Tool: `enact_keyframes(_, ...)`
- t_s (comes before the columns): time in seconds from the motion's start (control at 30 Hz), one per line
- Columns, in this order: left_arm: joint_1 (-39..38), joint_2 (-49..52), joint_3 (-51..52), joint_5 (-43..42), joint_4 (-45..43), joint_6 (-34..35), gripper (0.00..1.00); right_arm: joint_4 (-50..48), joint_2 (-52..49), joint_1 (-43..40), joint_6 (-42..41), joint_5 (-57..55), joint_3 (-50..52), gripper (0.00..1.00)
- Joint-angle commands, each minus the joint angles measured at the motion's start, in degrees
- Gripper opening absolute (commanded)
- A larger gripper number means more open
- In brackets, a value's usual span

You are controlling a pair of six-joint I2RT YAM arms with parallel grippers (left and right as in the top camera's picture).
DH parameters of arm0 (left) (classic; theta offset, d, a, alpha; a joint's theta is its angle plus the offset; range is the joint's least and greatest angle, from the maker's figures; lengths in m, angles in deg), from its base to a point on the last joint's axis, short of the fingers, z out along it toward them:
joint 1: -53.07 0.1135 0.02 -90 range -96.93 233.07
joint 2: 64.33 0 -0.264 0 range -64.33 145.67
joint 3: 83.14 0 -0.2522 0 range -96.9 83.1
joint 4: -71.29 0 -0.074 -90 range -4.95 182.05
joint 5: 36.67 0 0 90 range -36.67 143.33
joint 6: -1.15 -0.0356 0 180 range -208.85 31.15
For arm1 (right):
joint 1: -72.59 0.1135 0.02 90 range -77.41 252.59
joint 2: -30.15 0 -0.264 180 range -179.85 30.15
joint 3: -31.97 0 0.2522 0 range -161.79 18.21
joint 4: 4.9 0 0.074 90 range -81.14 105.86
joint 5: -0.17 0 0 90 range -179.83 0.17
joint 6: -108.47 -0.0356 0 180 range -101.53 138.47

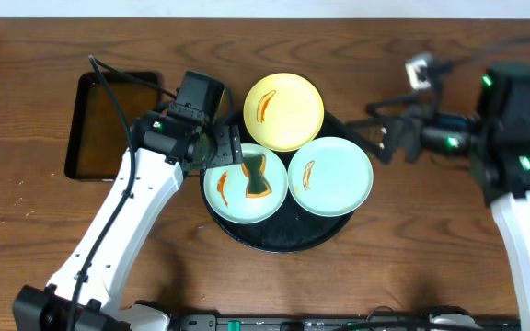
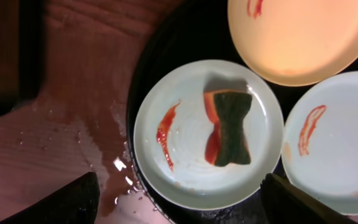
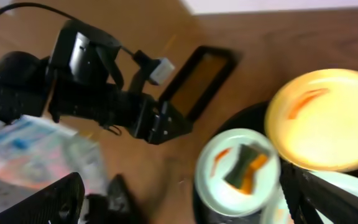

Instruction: Clean dirty plates on tray and stack at the side

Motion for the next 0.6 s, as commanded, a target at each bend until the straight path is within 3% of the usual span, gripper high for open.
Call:
enact_keyframes(0.0, 0.3, 0.6, -0.2, 0.7, 0.6, 0.7, 0.83, -2.0, -4.2, 1.7, -5.0, 10.1, -1.6, 0.99)
enact_keyframes(0.17, 0.3, 0.6, -0.2, 0.7, 0.7, 0.7, 0.84, -4.6, -9.1, 5.1, -7.5, 9.4, -1.6, 0.99)
enact_keyframes(0.27, 0.3, 0.6, -0.2, 0.7, 0.7, 0.7, 0.84, -2.4, -9.4, 10.2, -12.0, -9.3, -1.9, 0.99)
enact_keyframes(0.4, 0.3, 0.6, -0.2, 0.7, 0.8, 0.7, 0.83, 9.1, -11.0, 18.2, -17.8, -42.0, -8.1, 0.99)
enact_keyframes(0.57, 0.3, 0.6, -0.2, 0.7, 0.5, 0.7, 0.84, 24.3, -19.9, 21.4, -14.3, -47.7, -21.7, 0.98)
